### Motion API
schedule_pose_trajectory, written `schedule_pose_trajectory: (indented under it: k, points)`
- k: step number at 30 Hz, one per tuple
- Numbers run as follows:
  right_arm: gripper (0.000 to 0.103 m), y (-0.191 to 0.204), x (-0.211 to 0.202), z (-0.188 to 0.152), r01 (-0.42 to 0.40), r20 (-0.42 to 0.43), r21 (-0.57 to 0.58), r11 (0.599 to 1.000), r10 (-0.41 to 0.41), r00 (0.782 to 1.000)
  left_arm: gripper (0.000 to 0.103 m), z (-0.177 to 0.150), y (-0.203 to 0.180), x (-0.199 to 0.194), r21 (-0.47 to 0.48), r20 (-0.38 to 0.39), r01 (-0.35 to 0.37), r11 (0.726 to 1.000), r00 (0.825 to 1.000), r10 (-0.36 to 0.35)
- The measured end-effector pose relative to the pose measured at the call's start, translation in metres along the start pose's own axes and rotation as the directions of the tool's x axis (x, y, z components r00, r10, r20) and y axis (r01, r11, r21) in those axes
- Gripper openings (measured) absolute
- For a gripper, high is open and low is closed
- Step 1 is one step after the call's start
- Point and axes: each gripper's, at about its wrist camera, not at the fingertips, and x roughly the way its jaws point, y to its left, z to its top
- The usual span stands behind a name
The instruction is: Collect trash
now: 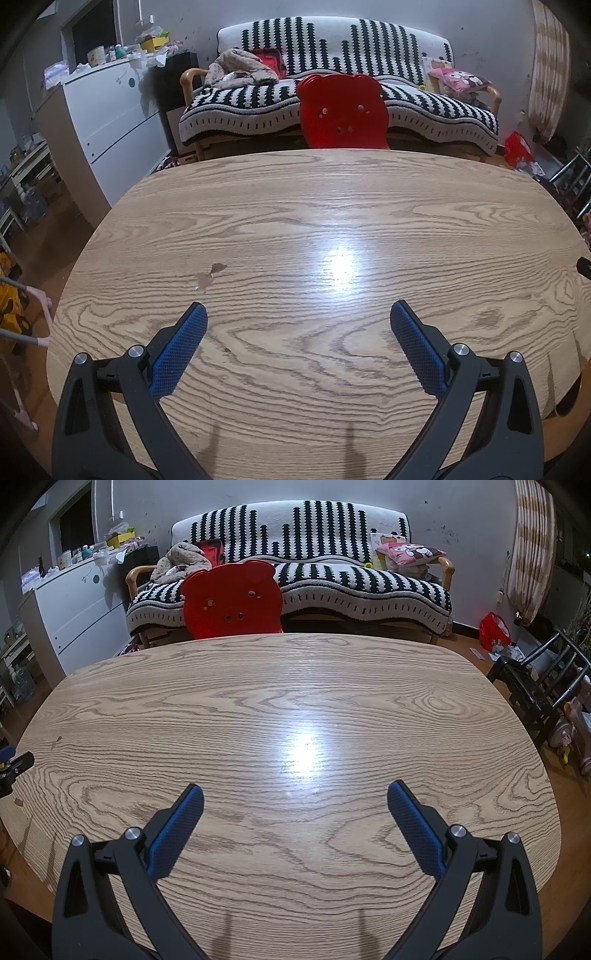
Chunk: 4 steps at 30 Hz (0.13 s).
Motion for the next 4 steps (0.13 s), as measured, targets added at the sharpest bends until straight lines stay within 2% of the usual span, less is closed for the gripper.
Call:
schedule_pose_trajectory:
  k: [4]
  points:
    - [0.096, -0.0016, -0.0006, 0.0, 0.001, 0.0, -0.001, 1.0, -0.001, 1.0, 0.096, 0.0002, 0.0008, 0.0012, -0.002, -0.007, 0.002, 1.0, 1.0, -0.002]
